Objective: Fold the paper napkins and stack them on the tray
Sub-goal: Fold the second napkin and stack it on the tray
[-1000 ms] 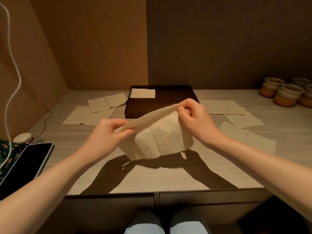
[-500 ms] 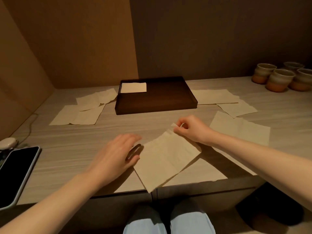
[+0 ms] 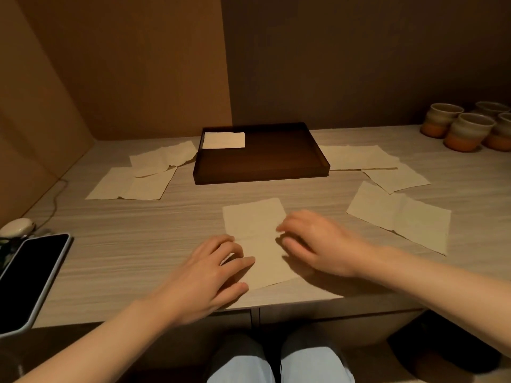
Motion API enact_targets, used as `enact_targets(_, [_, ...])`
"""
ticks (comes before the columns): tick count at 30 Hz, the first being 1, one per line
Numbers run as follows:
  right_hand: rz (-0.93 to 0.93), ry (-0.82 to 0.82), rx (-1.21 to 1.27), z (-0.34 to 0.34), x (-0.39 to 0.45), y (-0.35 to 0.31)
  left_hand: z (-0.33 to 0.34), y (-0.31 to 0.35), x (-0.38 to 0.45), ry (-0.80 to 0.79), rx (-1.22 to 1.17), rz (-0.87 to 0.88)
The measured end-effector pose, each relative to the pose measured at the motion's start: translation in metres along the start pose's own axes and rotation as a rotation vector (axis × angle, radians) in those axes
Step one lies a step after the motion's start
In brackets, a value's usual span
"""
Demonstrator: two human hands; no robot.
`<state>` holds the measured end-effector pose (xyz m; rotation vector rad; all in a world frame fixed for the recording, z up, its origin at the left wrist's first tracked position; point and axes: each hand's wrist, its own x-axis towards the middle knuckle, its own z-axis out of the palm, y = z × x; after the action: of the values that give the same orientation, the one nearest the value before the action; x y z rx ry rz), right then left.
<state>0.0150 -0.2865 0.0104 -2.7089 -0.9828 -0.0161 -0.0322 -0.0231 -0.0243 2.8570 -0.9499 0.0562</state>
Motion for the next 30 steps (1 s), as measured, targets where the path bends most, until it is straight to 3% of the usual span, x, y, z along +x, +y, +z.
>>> enact_targets(4, [-0.086,-0.16,-0.085,0.018,-0.036,0.004,0.001,0.009,-0.01,-0.053,-0.055,0.008])
enact_targets(10, [-0.16,-0.082,-0.032,0.024,-0.066,0.008,0.0,0.015,-0.025,0.007,0.037,0.111])
enact_targets(17, [-0.172,0.012,0.004,0.018,-0.07,0.016,0.011,0.008,-0.026,-0.034,0.091,0.087])
enact_targets(30, [-0.332,-0.086,-0.153,0.033,-0.082,0.016,0.017,0.006,-0.035,0.163,0.028,0.088])
